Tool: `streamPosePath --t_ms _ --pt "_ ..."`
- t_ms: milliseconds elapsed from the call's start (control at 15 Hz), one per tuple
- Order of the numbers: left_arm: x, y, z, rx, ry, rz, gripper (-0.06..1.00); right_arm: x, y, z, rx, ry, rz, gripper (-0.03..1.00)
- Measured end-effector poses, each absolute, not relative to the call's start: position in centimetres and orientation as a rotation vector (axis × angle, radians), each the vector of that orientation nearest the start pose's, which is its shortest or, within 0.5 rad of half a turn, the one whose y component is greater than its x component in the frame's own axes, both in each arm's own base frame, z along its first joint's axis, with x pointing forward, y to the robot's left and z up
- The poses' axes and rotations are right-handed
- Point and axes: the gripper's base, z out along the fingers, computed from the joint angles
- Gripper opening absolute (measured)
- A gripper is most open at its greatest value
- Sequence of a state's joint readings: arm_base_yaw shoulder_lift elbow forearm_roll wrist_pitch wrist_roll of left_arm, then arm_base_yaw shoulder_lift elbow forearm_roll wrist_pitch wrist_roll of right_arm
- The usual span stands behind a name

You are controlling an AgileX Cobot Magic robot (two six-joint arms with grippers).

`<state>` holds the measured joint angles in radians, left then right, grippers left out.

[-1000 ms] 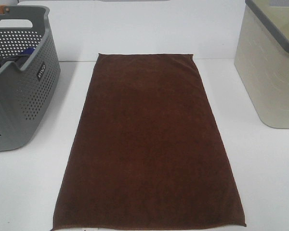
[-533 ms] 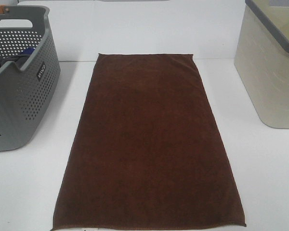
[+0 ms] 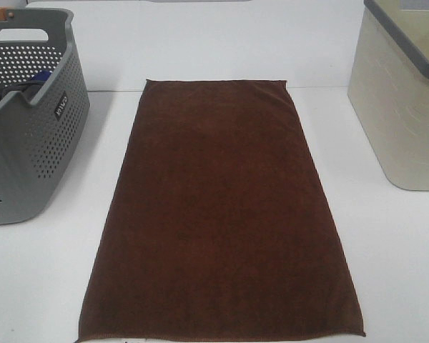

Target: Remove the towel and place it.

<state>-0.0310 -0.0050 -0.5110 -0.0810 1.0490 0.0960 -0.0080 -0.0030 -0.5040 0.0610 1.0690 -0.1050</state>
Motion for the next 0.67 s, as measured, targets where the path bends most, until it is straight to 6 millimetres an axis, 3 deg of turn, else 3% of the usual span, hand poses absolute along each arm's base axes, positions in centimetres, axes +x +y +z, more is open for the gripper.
streamPosePath --t_ms 667 --pt "-0.68 -0.62 28.15 0.132 2.01 -0.055 0.73 -0.62 0.5 27.78 -0.103 2.041 0.004 0.69"
